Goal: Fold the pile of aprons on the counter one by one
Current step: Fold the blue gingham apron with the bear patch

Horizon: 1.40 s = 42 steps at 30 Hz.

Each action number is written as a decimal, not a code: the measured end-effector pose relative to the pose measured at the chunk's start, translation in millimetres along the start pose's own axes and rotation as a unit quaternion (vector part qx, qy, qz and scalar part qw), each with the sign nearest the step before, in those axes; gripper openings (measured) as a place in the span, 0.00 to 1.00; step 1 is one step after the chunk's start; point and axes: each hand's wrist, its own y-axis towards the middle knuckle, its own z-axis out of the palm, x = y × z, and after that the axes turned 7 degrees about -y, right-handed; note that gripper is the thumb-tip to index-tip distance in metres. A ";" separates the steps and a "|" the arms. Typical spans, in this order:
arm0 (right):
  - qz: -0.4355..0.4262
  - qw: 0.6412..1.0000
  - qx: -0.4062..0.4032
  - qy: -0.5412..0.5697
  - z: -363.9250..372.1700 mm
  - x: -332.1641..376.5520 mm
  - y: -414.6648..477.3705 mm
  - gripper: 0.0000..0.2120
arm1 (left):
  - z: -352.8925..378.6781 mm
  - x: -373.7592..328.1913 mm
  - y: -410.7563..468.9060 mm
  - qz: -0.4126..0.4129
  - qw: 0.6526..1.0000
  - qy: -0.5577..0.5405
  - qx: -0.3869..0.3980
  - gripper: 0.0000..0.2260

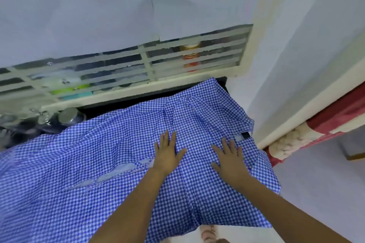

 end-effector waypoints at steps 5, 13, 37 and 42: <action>-0.027 0.994 -0.065 0.079 -17.1 37.6 -1.1 0.27 | -31.0 38.0 -40.1 0.017 0.973 -0.174 -0.150 0.24; -0.163 0.977 -0.071 0.120 -9.9 195.7 -14.2 0.28 | -109.8 201.8 -158.4 -0.064 0.932 -0.137 -0.329 0.17; -0.169 0.971 -0.126 -0.110 79.1 370.0 -26.8 0.36 | -211.3 417.2 -237.5 -0.340 0.837 -0.340 -0.261 0.32; -0.234 0.961 -0.042 -0.142 88.3 372.1 -31.6 0.46 | -218.1 422.4 -235.4 -0.327 0.865 -0.278 -0.259 0.38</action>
